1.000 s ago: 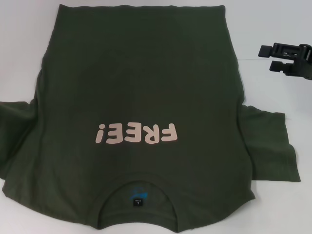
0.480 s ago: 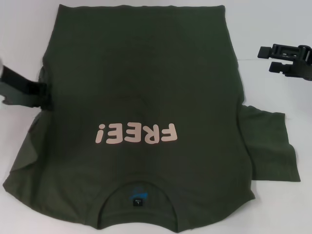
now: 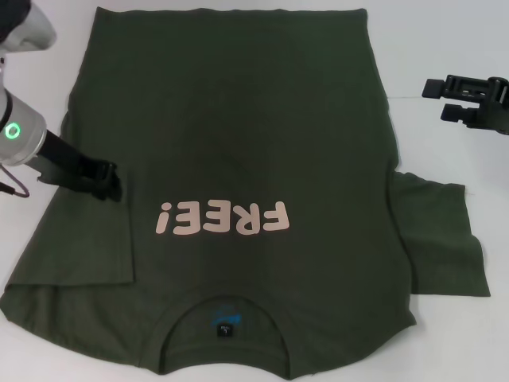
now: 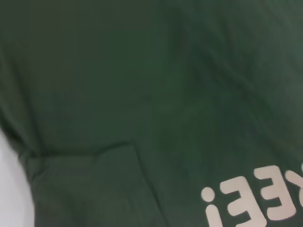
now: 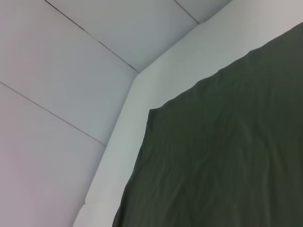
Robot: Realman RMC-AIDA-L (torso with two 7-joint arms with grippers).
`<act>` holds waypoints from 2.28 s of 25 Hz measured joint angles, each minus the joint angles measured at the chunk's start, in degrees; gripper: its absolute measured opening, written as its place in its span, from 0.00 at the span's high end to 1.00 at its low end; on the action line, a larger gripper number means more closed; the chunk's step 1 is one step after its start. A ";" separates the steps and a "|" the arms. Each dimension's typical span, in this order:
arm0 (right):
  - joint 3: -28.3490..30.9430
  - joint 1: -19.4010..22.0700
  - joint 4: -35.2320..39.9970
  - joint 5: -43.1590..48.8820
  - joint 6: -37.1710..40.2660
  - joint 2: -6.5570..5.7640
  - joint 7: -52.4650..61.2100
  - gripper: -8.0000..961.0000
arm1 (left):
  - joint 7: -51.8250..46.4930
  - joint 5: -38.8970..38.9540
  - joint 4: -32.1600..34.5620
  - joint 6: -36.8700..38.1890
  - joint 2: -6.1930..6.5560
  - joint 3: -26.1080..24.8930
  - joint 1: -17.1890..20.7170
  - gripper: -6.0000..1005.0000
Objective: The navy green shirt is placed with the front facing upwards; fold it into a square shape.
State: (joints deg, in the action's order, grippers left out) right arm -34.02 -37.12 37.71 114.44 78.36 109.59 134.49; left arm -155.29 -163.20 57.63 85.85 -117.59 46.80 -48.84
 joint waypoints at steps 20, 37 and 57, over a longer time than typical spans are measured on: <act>-2.51 0.24 1.47 4.33 3.19 -1.46 -12.54 0.11 | 51.93 41.14 13.30 12.85 -6.50 -1.59 28.84 0.34; -1.75 3.39 2.38 18.12 9.98 -4.44 3.05 0.11 | 49.60 41.92 4.18 9.09 -6.37 -3.90 26.47 0.34; -0.45 5.62 0.68 21.83 5.29 -2.31 6.84 0.13 | 50.02 43.67 3.25 8.01 -6.42 -4.72 26.77 0.34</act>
State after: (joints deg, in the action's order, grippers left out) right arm -34.46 -31.50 38.38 136.27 83.65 107.28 141.33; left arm -105.27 -119.53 60.88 93.85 -124.01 42.08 -22.07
